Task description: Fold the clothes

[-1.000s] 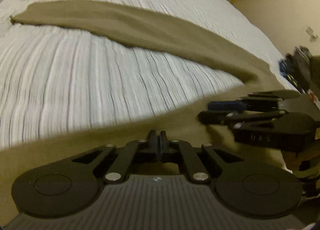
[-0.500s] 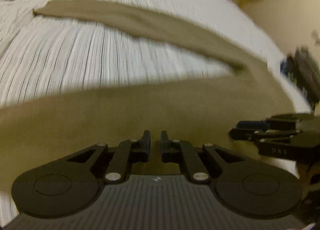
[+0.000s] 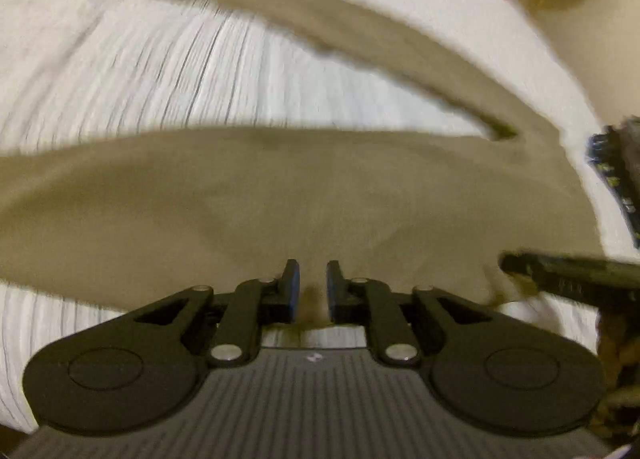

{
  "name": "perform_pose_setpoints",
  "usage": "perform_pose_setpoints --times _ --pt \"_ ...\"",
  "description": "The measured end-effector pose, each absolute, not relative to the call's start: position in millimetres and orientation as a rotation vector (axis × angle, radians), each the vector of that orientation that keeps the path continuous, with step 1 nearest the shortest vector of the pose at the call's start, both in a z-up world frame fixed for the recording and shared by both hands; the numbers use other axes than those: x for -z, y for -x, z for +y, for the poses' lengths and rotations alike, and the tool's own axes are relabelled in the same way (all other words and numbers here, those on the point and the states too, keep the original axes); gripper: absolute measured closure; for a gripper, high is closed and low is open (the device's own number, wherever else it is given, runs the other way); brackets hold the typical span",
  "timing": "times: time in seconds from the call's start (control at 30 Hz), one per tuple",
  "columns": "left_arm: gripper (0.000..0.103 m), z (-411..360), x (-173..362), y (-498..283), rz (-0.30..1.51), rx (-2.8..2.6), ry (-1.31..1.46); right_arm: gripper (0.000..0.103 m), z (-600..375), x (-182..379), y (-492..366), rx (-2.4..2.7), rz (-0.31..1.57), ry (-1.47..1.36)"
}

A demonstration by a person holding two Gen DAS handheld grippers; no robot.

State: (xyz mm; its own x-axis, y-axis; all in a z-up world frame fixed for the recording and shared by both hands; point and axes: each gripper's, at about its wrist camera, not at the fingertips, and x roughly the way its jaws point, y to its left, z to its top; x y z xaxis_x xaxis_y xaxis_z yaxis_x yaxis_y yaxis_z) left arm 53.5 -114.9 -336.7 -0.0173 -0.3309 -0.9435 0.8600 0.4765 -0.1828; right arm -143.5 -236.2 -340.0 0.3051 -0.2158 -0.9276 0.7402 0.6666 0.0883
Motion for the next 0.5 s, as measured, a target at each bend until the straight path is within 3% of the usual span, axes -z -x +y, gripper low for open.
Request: perform_pose_setpoints --times 0.07,0.27,0.4,0.47,0.5 --pt "0.093 -124 345 -54 1.324 0.949 -0.628 0.075 -230 342 154 0.685 1.167 -0.602" --pt "0.091 -119 288 -45 1.292 0.929 -0.637 0.075 -228 285 186 0.711 1.216 -0.688" --pt "0.077 -123 242 -34 1.224 0.92 -0.628 0.074 -237 239 193 0.729 1.176 -0.712" --pt "0.074 -124 219 -28 1.19 0.915 -0.623 0.048 -240 224 199 0.72 1.153 -0.688" --pt "0.073 -125 208 -25 1.173 0.913 -0.621 0.019 -241 217 202 0.715 1.141 -0.676"
